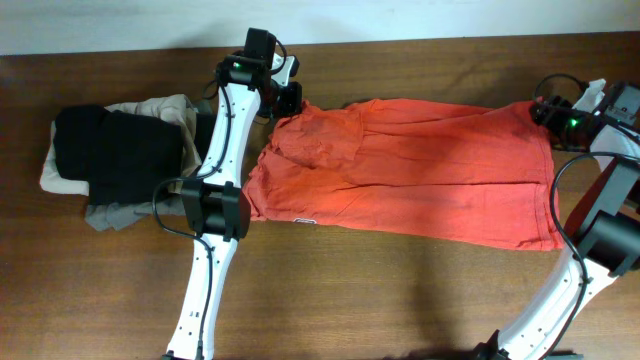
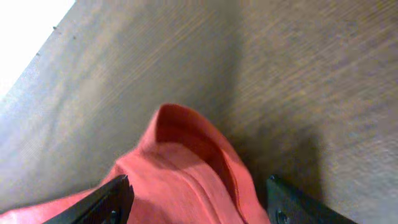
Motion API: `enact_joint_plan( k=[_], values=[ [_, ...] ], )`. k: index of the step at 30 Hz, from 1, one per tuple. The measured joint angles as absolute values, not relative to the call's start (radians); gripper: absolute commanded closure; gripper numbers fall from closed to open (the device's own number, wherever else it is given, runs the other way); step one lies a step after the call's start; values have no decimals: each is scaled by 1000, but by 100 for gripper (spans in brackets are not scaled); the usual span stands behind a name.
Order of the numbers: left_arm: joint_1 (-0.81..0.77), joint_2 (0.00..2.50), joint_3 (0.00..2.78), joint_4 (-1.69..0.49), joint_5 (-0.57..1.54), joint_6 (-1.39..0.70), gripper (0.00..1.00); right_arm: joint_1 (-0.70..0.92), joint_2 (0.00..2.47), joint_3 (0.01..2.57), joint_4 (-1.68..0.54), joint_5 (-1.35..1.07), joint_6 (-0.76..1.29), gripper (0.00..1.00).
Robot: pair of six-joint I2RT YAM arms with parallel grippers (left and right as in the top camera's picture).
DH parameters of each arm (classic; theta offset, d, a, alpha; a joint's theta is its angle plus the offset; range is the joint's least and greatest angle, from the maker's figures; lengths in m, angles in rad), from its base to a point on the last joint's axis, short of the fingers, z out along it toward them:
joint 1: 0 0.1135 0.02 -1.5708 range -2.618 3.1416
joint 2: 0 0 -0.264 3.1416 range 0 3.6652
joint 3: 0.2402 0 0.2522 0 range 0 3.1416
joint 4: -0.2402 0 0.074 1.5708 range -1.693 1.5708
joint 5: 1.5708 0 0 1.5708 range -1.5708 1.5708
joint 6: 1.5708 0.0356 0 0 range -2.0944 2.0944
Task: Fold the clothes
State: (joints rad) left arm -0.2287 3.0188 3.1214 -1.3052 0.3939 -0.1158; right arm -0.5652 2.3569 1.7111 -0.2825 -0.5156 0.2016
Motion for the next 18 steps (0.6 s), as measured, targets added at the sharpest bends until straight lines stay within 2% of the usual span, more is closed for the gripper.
enact_joint_plan(
  k=[3, 4, 8, 10, 18],
  values=[
    [-229, 3019, 3122, -1305, 394, -116, 99, -562, 2372, 1715, -258, -548, 209, 46],
    [-229, 3019, 3122, -1305, 393, -116, 99, -560, 2376, 1716, -253, -555, 211, 59],
    [-229, 3019, 3122, -1306, 393, -116, 100, -556, 2390, 1723, -257, -590, 212, 76],
    [-229, 3019, 3122, -1306, 393, -116, 100, -559, 2399, 1728, -258, -621, 213, 94],
    [-229, 3018, 3123, -1305, 393, -116, 99, -595, 2402, 1808, -442, -722, 205, 96]
  ],
)
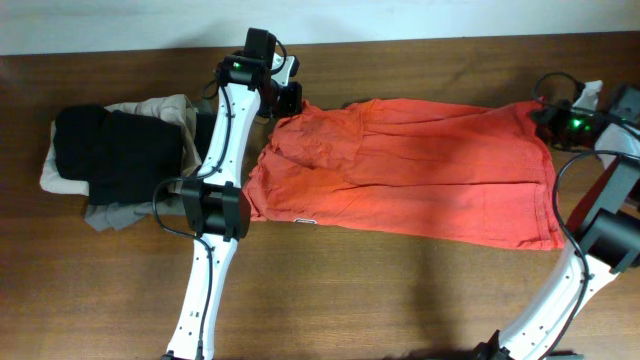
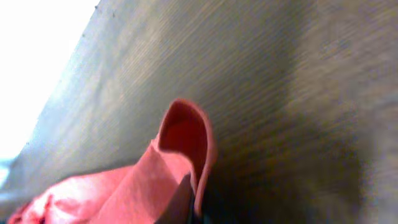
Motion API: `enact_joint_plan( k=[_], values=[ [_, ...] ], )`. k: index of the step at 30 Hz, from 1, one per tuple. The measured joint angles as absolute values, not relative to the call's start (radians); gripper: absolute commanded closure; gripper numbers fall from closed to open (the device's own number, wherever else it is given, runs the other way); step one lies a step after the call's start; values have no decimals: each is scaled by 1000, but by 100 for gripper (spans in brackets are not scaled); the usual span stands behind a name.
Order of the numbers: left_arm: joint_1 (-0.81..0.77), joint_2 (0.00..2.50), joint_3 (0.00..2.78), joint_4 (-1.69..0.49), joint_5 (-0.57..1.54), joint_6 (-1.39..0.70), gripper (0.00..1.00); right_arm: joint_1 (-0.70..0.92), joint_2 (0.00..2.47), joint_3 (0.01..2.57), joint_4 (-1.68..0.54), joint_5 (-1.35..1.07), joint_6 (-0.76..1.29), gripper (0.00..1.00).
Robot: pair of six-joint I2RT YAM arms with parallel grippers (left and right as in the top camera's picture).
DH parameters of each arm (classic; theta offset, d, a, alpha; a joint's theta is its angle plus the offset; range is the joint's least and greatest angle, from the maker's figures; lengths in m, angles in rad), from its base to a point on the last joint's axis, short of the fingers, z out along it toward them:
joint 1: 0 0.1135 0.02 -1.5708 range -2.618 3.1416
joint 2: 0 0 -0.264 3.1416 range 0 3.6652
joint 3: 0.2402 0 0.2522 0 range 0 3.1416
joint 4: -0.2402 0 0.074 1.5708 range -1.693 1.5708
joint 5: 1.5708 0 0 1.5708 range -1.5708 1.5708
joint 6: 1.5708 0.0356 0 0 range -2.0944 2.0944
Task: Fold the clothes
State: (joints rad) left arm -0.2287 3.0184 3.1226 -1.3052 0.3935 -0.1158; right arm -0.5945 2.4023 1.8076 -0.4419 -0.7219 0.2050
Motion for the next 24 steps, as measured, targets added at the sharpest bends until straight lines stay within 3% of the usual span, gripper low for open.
enact_joint_plan(
  k=[11, 24],
  values=[
    [-228, 2959, 3123, -1370, 393, -115, 99, -612, 2331, 1973, -840, -762, 139, 96],
    [-228, 2867, 3123, -1670, 317, -96, 100, -612, 2319, 2037, -1221, -762, -38, 96]
  ],
)
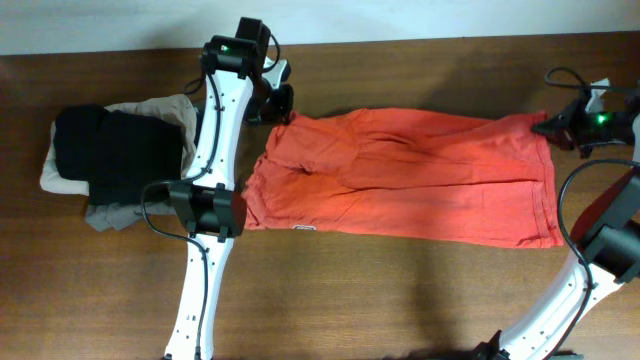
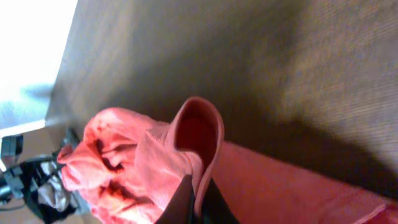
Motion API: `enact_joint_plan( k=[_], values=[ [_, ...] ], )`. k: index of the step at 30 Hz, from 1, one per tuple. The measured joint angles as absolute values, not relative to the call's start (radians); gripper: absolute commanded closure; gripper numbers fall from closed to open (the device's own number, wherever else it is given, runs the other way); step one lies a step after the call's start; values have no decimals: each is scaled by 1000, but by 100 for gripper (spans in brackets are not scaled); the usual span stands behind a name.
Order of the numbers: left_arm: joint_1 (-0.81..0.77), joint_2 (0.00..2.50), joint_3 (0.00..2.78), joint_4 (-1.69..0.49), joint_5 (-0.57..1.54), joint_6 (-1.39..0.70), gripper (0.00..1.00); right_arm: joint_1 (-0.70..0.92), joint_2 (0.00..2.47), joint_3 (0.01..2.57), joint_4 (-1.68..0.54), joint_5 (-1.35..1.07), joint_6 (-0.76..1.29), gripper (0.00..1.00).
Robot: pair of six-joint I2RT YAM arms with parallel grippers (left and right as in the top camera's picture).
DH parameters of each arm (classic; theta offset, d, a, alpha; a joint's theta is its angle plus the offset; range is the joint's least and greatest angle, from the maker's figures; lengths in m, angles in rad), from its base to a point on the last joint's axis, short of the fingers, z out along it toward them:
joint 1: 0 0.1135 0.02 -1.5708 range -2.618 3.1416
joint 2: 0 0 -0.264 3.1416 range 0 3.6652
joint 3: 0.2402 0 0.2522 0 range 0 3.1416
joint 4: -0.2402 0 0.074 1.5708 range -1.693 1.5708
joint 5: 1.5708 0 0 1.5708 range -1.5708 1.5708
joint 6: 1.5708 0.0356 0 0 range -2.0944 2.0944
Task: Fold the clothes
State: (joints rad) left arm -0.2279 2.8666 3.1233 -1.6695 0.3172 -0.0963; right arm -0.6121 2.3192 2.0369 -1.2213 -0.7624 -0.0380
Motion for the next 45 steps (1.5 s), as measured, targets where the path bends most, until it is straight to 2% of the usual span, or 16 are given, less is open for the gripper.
enact_joint_plan(
  k=[4, 17, 24, 30, 36, 45],
  values=[
    [-228, 2867, 3123, -1678, 303, -79, 99, -612, 2318, 2037, -1242, -757, -83, 96],
    [-228, 2833, 3123, -1603, 299, -40, 99, -613, 2182, 2040, -1092, -819, -142, 96],
    [-228, 2751, 3123, -1676, 299, -21, 99, -613, 2149, 2042, -1171, -822, -172, 96],
    [-230, 2749, 3123, -1684, 315, -19, 96, -614, 2149, 2043, -1277, -733, -187, 96],
    [-241, 2749, 3123, -1684, 318, -18, 100, -614, 2149, 2043, -1302, -686, -190, 96],
    [-281, 2745, 3121, -1685, 123, -19, 100, -614, 2149, 2043, -1302, -672, -191, 96]
  ],
)
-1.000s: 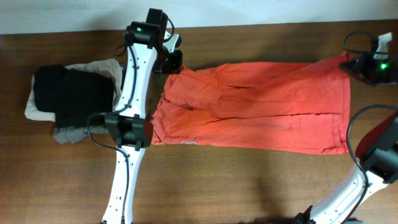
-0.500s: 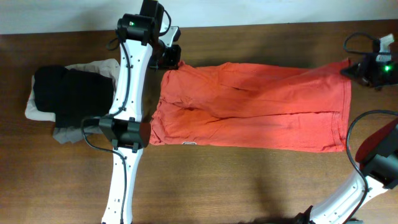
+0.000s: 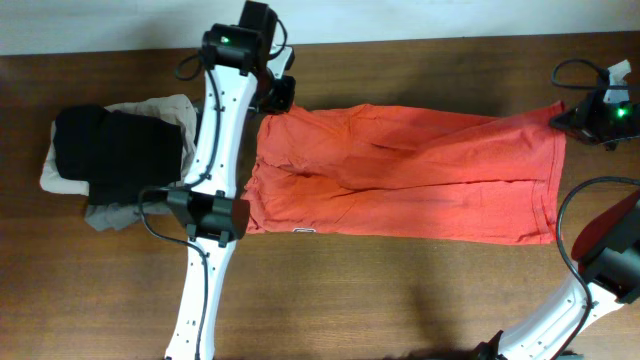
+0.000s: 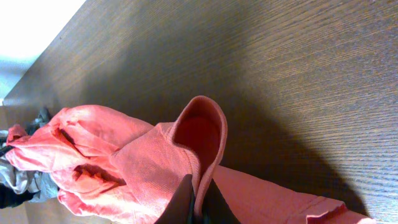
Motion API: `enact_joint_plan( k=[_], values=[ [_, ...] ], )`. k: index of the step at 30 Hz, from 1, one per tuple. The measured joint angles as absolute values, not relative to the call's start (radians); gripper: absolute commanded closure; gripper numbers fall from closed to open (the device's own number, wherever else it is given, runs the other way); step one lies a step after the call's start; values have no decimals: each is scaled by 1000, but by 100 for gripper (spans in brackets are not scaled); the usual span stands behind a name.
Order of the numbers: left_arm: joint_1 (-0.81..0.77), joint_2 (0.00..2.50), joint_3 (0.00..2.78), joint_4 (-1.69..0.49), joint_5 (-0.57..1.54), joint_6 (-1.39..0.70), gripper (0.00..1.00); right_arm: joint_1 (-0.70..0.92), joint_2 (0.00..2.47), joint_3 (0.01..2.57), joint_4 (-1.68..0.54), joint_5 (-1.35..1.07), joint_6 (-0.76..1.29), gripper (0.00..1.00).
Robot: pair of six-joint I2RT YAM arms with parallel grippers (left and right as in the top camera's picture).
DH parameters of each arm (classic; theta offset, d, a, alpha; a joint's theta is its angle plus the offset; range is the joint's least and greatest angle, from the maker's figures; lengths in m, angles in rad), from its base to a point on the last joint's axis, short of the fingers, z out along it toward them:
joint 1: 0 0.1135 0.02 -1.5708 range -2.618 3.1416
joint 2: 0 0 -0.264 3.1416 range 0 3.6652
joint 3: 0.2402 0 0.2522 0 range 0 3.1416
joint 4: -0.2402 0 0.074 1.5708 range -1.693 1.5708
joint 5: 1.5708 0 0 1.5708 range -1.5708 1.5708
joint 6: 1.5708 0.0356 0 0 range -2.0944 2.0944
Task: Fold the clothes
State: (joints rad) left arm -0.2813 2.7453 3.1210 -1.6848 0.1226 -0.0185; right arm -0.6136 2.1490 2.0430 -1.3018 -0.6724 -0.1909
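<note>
An orange-red garment (image 3: 400, 172) lies stretched across the wooden table (image 3: 400, 300), pulled taut between the two arms. My left gripper (image 3: 276, 97) is at its far left corner and seems shut on the cloth there, though its fingers are hard to make out. My right gripper (image 3: 562, 112) is shut on the far right corner; in the right wrist view the fingers (image 4: 211, 202) pinch a raised fold of the orange cloth (image 4: 155, 168), lifted a little off the table.
A pile of folded clothes, black (image 3: 110, 150) on beige and grey, sits at the left end of the table. The table's far edge (image 3: 400, 42) runs close behind both grippers. Bare wood lies in front of the garment.
Both grippers have moved farther apart along the back edge, the right one toward the right, and the garment's far edge is now straighter and tauter. Both grips held.
The right gripper was open around the garment's far right corner, then shut on it. With the left gripper at the far left corner, the two arms then stood farther apart at each moment, and the rumpled garment is now spread out flat.
</note>
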Motion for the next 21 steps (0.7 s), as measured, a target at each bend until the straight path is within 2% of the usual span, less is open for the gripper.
enact_joint_plan(
  k=[7, 12, 21],
  values=[
    [-352, 2660, 3118, -1687, -95, -19, 99, -614, 2149, 2043, -1302, -670, -191, 96],
    [-383, 2618, 3117, -1687, -176, -18, 97, -614, 2149, 2043, -1310, -670, -191, 96],
    [-320, 2618, 3000, -1686, -72, -18, 95, -608, 2149, 2043, -1370, -669, -164, 96]
  ],
)
